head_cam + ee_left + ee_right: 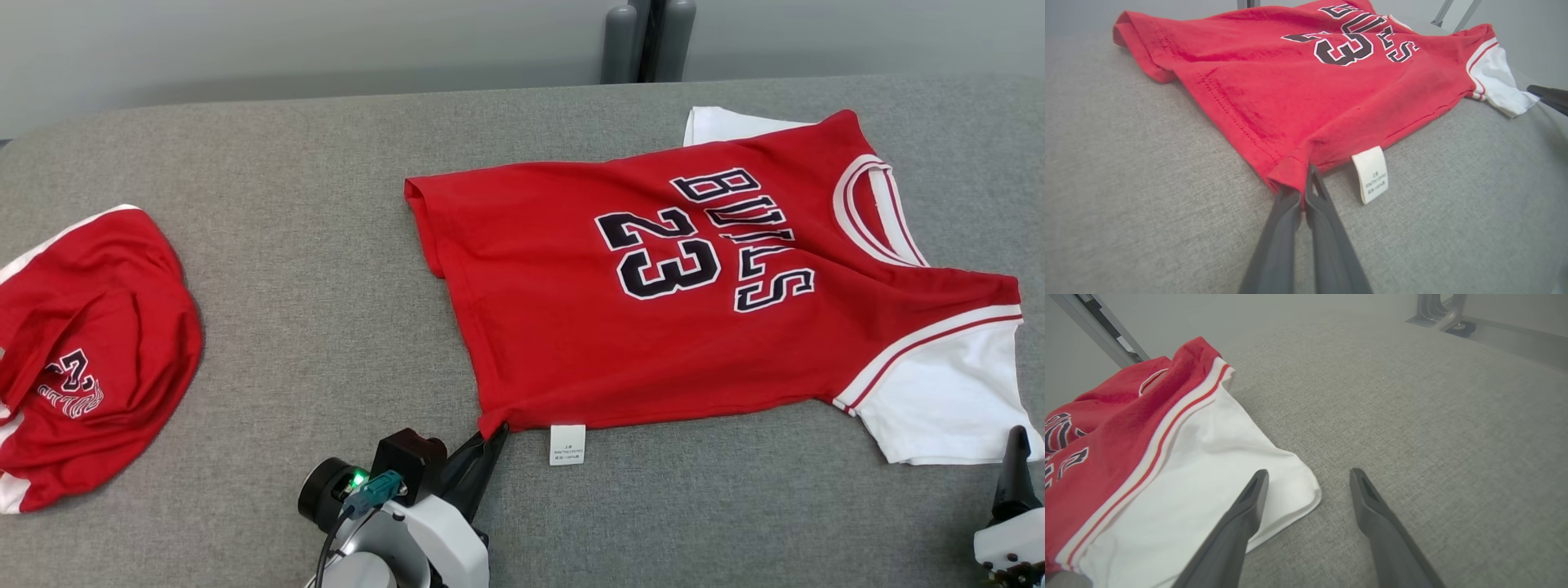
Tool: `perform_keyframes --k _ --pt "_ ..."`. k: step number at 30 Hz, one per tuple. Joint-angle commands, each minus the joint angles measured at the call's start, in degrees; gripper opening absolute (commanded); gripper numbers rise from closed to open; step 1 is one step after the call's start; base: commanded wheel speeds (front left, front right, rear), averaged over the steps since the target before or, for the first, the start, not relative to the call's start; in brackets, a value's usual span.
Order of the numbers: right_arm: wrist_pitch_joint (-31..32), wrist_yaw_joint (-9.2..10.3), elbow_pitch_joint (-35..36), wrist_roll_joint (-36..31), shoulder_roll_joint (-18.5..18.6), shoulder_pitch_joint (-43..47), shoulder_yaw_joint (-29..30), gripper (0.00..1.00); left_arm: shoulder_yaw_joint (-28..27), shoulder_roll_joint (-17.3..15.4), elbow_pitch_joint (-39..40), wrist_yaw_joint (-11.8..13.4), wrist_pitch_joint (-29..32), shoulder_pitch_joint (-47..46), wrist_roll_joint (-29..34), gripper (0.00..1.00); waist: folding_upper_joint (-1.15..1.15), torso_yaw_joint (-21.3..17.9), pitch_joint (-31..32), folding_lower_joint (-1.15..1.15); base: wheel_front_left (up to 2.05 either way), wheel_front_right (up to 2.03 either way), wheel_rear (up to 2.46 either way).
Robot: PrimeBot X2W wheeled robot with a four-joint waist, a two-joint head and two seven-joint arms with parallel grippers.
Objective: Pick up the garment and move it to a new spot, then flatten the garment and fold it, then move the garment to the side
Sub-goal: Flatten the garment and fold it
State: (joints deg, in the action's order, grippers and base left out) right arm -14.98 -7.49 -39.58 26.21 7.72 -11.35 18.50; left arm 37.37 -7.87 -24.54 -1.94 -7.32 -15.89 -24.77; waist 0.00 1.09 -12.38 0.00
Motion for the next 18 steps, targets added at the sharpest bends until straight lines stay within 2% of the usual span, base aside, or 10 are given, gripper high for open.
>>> perform_keyframes --k 1,8,9,10,11,16,18 --pt "-0.3 0.01 -1.1 0.8 1.3 -0.8 -0.6 1.0 0.0 -0.2 0.2 0.1 -0.1 -1.4 0.1 0.0 0.0 0.1 -0.2 0.0 0.0 0.0 0.0" --pt "-0.3 0.0 -2.9 2.3 1.7 -1.7 -1.9 1.0 0.4 -0.3 0.3 0.4 0.0 -1.3 0.1 0.0 0.0 0.2 -0.2 0.0 0.0 0.0 0.0" --pt "-0.3 0.0 -3.2 2.6 1.8 -1.9 -2.2 0.73 0.4 -0.3 0.3 0.4 0.1 -1.4 0.0 0.0 0.0 0.3 -0.2 0.0 0.0 0.0 0.0" --pt "-0.3 0.0 -3.4 3.0 1.8 -2.1 -2.5 0.3 0.5 -0.4 0.4 0.3 0.1 -1.5 0.0 0.0 0.0 0.4 -0.2 0.0 0.0 0.0 0.0" --pt "-0.3 0.0 -3.5 3.6 1.8 -2.2 -3.0 0.0 0.6 -0.5 0.4 0.3 0.2 -1.5 -0.1 0.0 0.0 0.5 -0.2 0.0 0.0 0.0 0.0" --pt "-0.3 0.0 -0.8 4.6 2.5 -1.8 -4.6 0.0 0.8 -1.1 0.5 0.4 0.6 -1.1 -0.4 0.0 0.0 0.5 0.1 0.0 0.0 0.0 0.0" --pt "-0.3 0.0 2.0 3.1 3.3 -1.2 -4.8 0.0 0.6 -1.1 0.6 0.0 1.0 -0.5 -1.3 0.0 0.0 0.4 0.3 0.0 0.0 0.0 0.0"
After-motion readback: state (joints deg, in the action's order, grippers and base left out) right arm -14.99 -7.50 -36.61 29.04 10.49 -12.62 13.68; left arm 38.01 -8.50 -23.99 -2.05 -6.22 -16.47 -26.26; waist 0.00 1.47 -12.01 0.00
